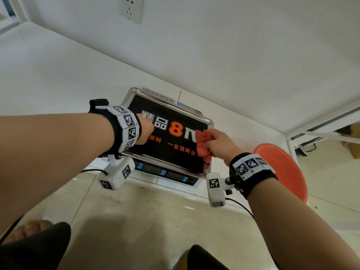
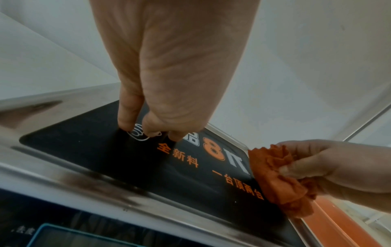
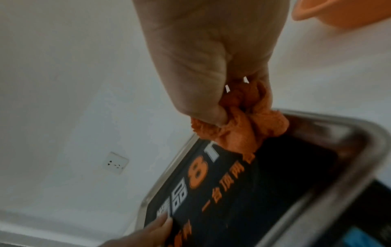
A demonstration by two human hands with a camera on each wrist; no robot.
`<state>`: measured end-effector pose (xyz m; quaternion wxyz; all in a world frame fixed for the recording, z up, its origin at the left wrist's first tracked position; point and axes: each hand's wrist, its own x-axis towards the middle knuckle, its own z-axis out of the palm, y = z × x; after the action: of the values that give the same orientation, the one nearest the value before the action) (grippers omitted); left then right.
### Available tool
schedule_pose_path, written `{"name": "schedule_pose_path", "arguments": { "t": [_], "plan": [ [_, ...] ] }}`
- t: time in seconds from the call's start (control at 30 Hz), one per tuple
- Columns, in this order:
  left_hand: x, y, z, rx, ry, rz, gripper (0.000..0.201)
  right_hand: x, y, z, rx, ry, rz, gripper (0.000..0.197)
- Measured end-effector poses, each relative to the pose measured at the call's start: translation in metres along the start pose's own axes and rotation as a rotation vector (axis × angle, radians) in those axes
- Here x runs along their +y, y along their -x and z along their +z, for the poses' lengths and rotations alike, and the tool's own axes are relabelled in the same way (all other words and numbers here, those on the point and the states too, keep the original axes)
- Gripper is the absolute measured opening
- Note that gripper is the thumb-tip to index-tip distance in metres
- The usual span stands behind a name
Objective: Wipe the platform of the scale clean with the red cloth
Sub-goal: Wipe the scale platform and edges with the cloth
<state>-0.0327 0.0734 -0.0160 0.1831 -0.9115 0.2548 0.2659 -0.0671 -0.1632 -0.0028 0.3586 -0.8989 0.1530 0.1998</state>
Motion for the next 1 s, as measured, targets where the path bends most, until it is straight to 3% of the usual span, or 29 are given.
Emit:
{"name": "schedule_pose_path", "arguments": {
  "t": [0.17, 0.27, 0.4, 0.43, 0.53, 0.6, 0.73, 0.83, 0.9, 0.93, 1.0],
  "plan": [
    [0.002, 0.001, 0.0, 0.007, 0.008, 0.002, 0.041, -0.001, -0.001, 0.037, -0.167, 0.047, -0.127, 0.023],
    [0.002, 0.003, -0.001, 0.011, -0.002, 0.0, 0.042, -0.021, 0.006, 0.056, -0.371, 0.083, -0.227, 0.023],
    [0.001, 0.005, 0.0, 0.017, -0.003, -0.006, 0.043, -0.031, 0.013, 0.051, -0.601, -0.023, -0.145, 0.026],
    [0.0, 0.004, 0.001, 0.013, 0.001, -0.003, 0.044, -0.03, 0.013, 0.043, -0.567, -0.032, -0.137, 0.028],
    [0.0, 0.003, 0.0, 0.004, -0.004, -0.002, 0.045, -0.019, 0.005, 0.012, -0.228, -0.021, -0.133, 0.03],
    [0.002, 0.003, -0.002, -0.01, -0.007, 0.0, 0.044, -0.007, 0.0, -0.001, -0.101, 0.021, -0.107, 0.031],
    [0.001, 0.006, -0.001, -0.011, 0.013, 0.0, 0.047, 0.003, 0.006, 0.002, -0.101, 0.367, -0.056, 0.021],
    [0.002, 0.008, -0.001, -0.011, 0.036, 0.001, 0.047, -0.008, 0.018, 0.009, -0.417, 0.216, 0.105, 0.028],
    [0.003, 0.009, -0.002, -0.002, 0.033, -0.003, 0.046, -0.008, 0.018, 0.008, -0.515, 0.2, 0.144, 0.02],
    [0.003, 0.009, -0.002, -0.003, 0.029, -0.001, 0.046, -0.005, 0.017, 0.007, -0.457, 0.173, 0.139, 0.017],
    [0.002, 0.01, -0.002, 0.001, 0.029, -0.001, 0.045, 0.003, 0.012, 0.005, -0.188, 0.095, 0.085, 0.022]
  ]
}}
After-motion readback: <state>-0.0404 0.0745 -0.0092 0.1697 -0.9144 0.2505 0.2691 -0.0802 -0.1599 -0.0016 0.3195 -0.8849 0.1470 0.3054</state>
